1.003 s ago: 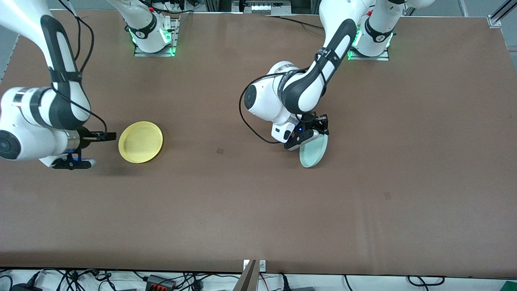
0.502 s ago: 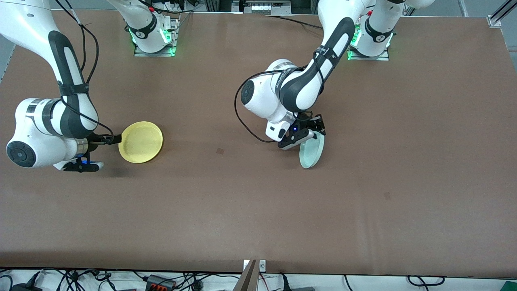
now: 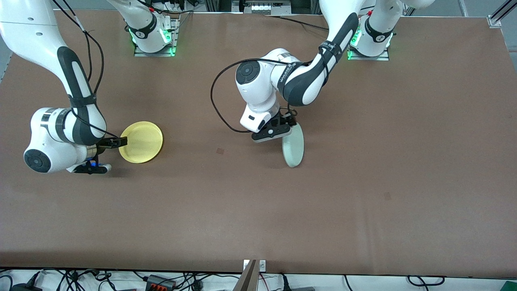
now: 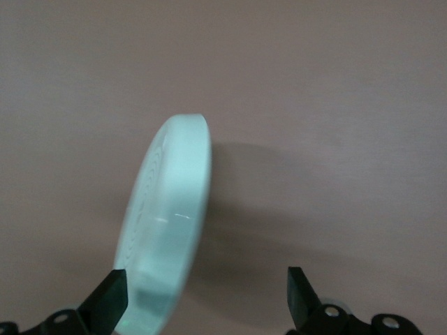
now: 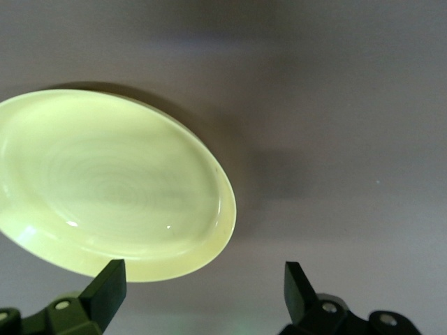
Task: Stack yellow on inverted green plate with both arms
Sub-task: 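Lower the inverted green plate while the right gripper grips the yellow rim, then open and withdraw the left gripper while the right gripper lifts the yellow plate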
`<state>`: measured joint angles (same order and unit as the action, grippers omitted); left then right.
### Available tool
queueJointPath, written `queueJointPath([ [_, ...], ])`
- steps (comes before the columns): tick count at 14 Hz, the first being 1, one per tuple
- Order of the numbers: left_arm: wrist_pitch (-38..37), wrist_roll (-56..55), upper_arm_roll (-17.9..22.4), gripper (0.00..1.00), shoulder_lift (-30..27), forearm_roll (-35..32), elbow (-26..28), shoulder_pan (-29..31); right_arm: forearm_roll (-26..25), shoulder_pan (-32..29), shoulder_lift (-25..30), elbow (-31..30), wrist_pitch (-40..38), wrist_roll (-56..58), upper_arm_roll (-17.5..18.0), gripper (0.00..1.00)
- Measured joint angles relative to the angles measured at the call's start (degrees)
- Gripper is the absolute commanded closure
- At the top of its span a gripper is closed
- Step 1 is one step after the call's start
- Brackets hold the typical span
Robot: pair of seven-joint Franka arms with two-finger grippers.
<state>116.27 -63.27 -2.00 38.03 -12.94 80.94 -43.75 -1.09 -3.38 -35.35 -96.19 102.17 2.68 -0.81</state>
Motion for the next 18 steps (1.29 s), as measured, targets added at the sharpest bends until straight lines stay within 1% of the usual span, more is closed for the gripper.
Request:
queueJointPath([
  [2, 5.3, -0.06, -0.1, 0.0, 0.66, 3.65, 0.02, 0.01, 0.0, 0.0, -0.48, 0.0, 0.15, 0.0, 0.0, 0.0],
  [4, 6.33, 0.09, -0.1, 0.0, 0.79, 4.93, 0.0, 0.4, 0.0, 0.0, -0.49, 0.01, 0.15, 0.0, 0.0, 0.0],
  [6, 6.29, 1.93, -0.05, 0.0, 0.18, 4.97, -0.23, 2.49, 0.0, 0.0, -0.73, -0.01, 0.15, 0.0, 0.01, 0.0],
  [7, 5.35, 4.42, -0.02, 0.0, -0.66, 4.98, -0.27, 4.31, 0.0, 0.0, -1.01, -0.02, 0.15, 0.0, 0.01, 0.03],
  [8, 3.19, 7.8, -0.01, 0.0, -1.72, 5.0, -0.33, 6.39, 0.0, -0.01, -1.41, -0.07, 0.15, 0.01, 0.01, 0.04],
  [11, -5.51, 18.31, 0.26, 0.0, -5.7, 5.0, -0.49, 12.24, 0.01, -0.06, -3.07, -0.14, 0.71, 0.01, 0.01, 0.09],
  [13, -9.56, 25.39, 0.38, 0.0, -8.7, 5.0, -0.6, 16.54, 0.01, -0.25, -4.11, -0.15, 1.6, 0.01, -0.01, 0.19],
  [15, -15.78, 31.7, 0.39, 0.0, -11.77, 5.01, -0.66, 20.64, 0.01, -0.49, -4.75, -0.15, 2.26, 0.01, -0.04, 0.41],
  [17, -20.81, 37.32, 0.32, 0.0, -14.63, 5.03, -0.66, 23.97, 0.01, -0.72, -4.9, -0.14, 2.3, 0.0, -0.05, 0.6],
  [18, -22.69, 39.54, 0.31, 0.0, -15.94, 5.05, -0.67, 25.35, 0.01, -0.78, -4.9, -0.14, 2.31, 0.01, -0.05, 0.66],
])
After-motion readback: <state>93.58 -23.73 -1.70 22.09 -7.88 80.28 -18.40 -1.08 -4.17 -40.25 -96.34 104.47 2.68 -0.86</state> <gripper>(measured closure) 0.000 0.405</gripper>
